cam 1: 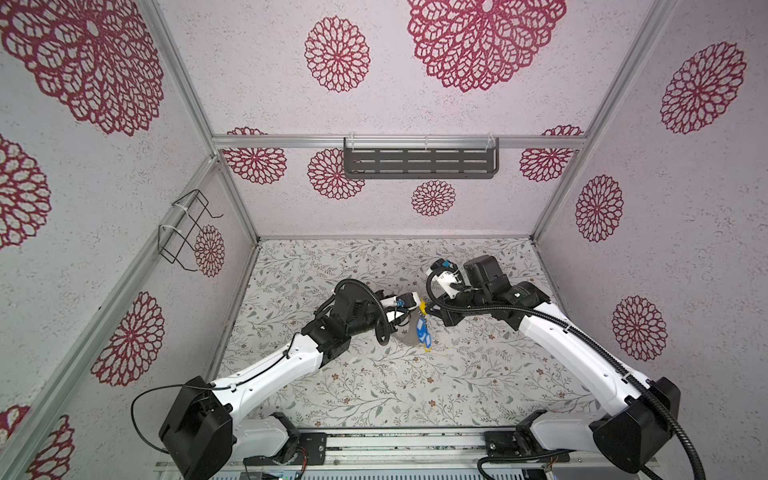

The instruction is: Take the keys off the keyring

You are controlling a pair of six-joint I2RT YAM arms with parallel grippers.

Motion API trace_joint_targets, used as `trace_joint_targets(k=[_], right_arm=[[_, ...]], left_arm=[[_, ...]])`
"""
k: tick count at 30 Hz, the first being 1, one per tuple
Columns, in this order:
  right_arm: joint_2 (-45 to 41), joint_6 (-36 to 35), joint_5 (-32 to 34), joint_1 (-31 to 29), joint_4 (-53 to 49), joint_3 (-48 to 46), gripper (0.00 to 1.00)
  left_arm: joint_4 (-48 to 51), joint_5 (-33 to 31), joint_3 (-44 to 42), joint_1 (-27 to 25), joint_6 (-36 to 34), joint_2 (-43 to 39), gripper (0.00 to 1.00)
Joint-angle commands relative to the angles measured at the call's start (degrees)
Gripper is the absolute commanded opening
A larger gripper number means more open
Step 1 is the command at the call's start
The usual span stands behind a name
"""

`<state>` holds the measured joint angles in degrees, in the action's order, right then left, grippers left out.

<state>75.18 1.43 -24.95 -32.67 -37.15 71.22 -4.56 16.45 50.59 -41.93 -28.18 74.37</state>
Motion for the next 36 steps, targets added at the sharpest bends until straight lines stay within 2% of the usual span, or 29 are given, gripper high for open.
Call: trace_joint_targets(k=[1,13,26,36], right_arm=[[-1.04,-2.00,-2.61,-0.04,0.87,1.99,0.00],[-1.35,-2.72,-3.91,-0.29,-0.11,2.36,0.00],[-1.59,-3.54,-4.35,-1.00,-1.09,2.33,0.00],[-1.13,-3.88,-4.15,-1.87,-1.87,3.26,0.00]], left_arm=[[0.72,-1.84,1.81,-0.51,-3.03,0.29,0.24],[2.54,-4.01,2.89,-0.43,-4.60,0.49,0.20],[4.19,-4.14,4.76,-0.43,-5.72,2.43,0.25],[6.12,-3.54,6.34,-0.43,-7.06,3.83,0.24]])
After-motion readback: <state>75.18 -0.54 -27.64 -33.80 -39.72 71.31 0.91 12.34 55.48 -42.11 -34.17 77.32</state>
